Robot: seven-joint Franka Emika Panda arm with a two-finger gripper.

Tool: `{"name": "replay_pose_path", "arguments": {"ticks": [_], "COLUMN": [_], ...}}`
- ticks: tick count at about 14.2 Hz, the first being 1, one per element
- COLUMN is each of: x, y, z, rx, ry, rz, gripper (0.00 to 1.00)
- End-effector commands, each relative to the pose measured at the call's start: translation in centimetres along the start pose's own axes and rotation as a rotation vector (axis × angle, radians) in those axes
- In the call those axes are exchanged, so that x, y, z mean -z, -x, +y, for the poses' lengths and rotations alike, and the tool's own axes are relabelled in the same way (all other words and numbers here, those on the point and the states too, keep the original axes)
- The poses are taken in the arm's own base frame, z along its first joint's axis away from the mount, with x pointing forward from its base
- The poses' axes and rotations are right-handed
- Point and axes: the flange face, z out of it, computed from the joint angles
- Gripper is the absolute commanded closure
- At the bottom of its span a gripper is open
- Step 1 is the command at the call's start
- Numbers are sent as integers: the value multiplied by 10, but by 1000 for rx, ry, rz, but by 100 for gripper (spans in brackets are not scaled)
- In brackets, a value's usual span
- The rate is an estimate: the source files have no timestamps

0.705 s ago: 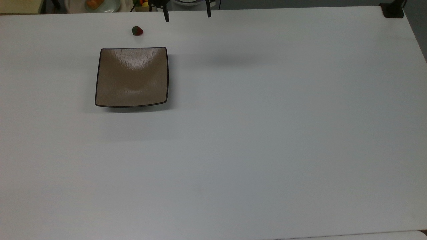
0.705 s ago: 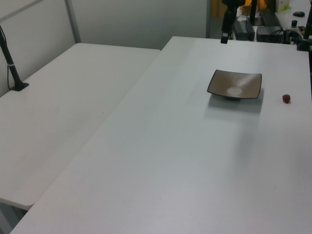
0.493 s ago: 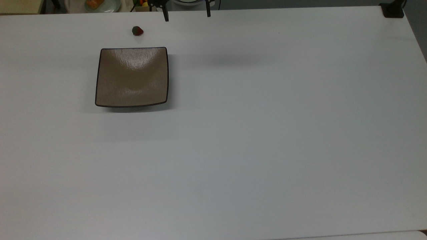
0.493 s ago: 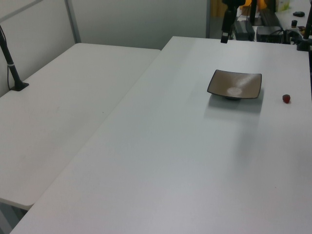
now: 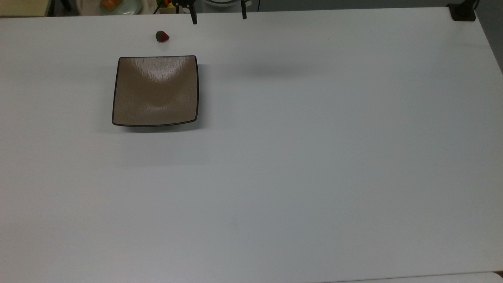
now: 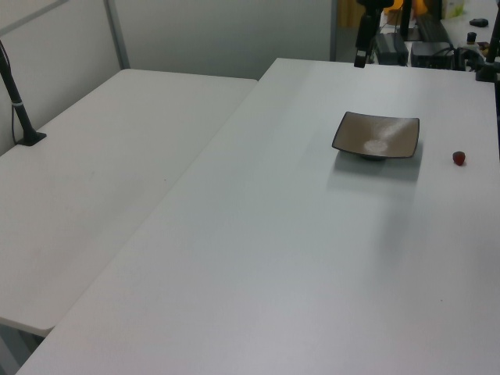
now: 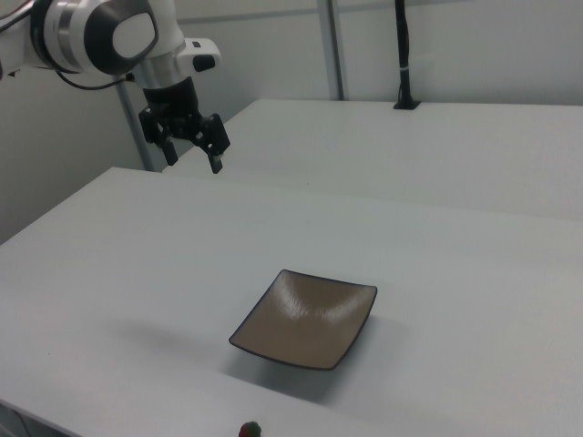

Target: Strawberries on a ceramic plate

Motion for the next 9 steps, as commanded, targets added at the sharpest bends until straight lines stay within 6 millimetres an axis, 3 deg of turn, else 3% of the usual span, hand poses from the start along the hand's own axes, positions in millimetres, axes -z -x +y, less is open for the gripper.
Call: {"name": "replay_pose_path", "arguments": {"ticks": [1, 9], "x": [5, -5], "y": [12, 60], "z": [2, 3], "rx": [-1, 281], "ry": [-20, -18], "rz": [6, -55], "gripper": [0, 0]}}
